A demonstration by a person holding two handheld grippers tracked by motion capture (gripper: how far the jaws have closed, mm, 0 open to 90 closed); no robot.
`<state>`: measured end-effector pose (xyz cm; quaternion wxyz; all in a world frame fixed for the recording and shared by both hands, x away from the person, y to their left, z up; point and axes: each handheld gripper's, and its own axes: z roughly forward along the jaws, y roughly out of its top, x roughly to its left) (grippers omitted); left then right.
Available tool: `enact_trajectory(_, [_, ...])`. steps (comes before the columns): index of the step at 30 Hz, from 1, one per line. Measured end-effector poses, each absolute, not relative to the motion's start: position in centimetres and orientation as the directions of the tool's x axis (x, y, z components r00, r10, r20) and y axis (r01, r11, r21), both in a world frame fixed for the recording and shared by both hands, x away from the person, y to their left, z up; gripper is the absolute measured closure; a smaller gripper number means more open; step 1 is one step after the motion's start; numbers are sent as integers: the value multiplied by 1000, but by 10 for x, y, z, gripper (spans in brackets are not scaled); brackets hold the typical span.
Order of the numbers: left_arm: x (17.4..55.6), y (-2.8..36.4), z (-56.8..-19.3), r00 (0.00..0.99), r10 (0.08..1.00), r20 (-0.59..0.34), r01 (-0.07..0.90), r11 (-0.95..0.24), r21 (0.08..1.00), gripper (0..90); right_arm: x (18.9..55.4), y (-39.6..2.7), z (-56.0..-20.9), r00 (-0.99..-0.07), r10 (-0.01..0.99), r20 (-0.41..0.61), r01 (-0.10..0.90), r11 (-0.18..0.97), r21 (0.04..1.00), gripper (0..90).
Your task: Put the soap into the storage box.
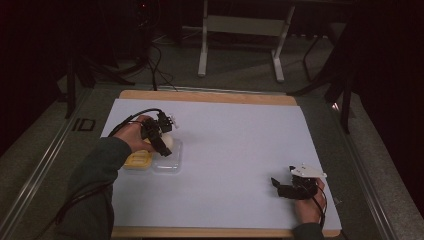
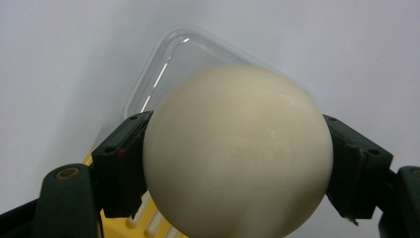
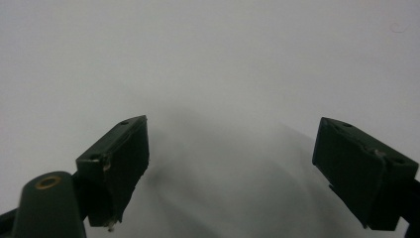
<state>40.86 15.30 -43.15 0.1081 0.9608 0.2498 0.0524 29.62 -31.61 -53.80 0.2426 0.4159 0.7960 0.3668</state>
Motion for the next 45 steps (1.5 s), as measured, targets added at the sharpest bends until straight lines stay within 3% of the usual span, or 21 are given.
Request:
enact_trajectory(34, [410, 194, -440, 810, 585, 43, 565, -799, 207, 228, 296, -316, -538, -538, 838, -87, 482, 391, 784, 143])
enact_trajectory(45, [410, 199, -445, 813, 578, 65, 558, -807, 196, 228, 296, -315, -538, -539, 838, -91, 481, 394, 783, 143])
